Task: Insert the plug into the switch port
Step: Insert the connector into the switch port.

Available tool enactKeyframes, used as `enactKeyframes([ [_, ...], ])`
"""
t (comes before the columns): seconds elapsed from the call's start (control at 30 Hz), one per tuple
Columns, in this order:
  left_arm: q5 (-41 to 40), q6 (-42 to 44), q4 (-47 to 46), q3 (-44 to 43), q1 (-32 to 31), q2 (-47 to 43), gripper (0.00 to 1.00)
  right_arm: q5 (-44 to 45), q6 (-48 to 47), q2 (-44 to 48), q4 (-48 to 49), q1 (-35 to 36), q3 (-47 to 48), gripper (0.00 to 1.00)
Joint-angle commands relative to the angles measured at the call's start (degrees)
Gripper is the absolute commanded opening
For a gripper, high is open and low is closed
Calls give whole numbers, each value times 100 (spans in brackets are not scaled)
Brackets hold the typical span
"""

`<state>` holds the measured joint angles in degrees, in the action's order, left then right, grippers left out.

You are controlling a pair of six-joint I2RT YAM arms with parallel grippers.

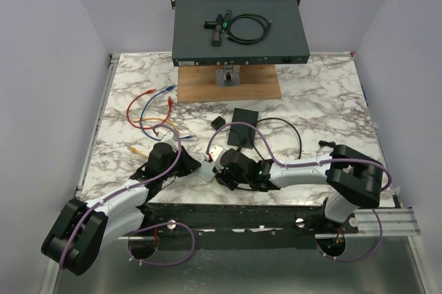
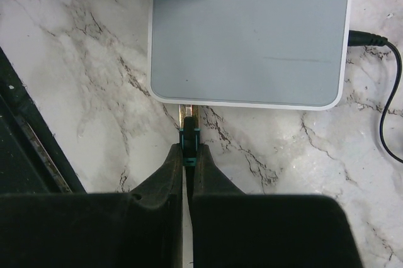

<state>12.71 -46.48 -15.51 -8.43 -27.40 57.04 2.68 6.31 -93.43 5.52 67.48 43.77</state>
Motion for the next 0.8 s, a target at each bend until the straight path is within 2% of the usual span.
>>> enactKeyframes([
  [0.0,702,60,-13,217,-68,103,13,416,272,-67,942,9,62,1],
  [0.2,958,112,-339,302,-222,240,9,927,405,72,930,2,35,1],
  [0.4,983,86,-453,262,-645,391,6,943,291,123,814,8,92,1],
  [0.77,1056,-33,-287,411,-931,145,4,1124,-4,403,764,5,-18,1],
])
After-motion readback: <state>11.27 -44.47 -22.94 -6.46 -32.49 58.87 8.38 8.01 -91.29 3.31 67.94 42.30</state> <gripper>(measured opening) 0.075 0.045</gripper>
